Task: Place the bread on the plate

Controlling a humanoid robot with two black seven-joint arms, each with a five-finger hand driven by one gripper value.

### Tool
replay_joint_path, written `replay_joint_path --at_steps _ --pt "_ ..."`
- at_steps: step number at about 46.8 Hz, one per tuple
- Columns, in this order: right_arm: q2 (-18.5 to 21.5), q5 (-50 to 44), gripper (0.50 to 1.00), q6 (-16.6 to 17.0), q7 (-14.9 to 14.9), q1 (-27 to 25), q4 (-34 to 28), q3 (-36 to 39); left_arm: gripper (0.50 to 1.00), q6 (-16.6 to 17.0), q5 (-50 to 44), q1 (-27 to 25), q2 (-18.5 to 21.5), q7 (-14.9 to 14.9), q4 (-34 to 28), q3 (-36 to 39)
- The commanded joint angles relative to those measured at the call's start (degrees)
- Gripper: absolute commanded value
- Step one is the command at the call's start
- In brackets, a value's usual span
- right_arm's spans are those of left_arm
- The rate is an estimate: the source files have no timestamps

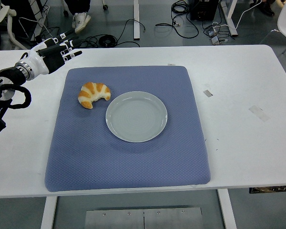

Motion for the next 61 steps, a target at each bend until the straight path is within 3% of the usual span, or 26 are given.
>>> replay_joint_path --at_steps 1,61 --pt "0.0 0.0 1.000 0.0 0.0 0.0 0.0 0.0 0.983 0.0 0.0 0.2 0.0 0.0 0.0 0.0" --pt "0.0 0.0 1.000 0.0 0.0 0.0 0.0 0.0 0.983 0.2 0.0 0.3 2.5 0.0 0.0 0.6"
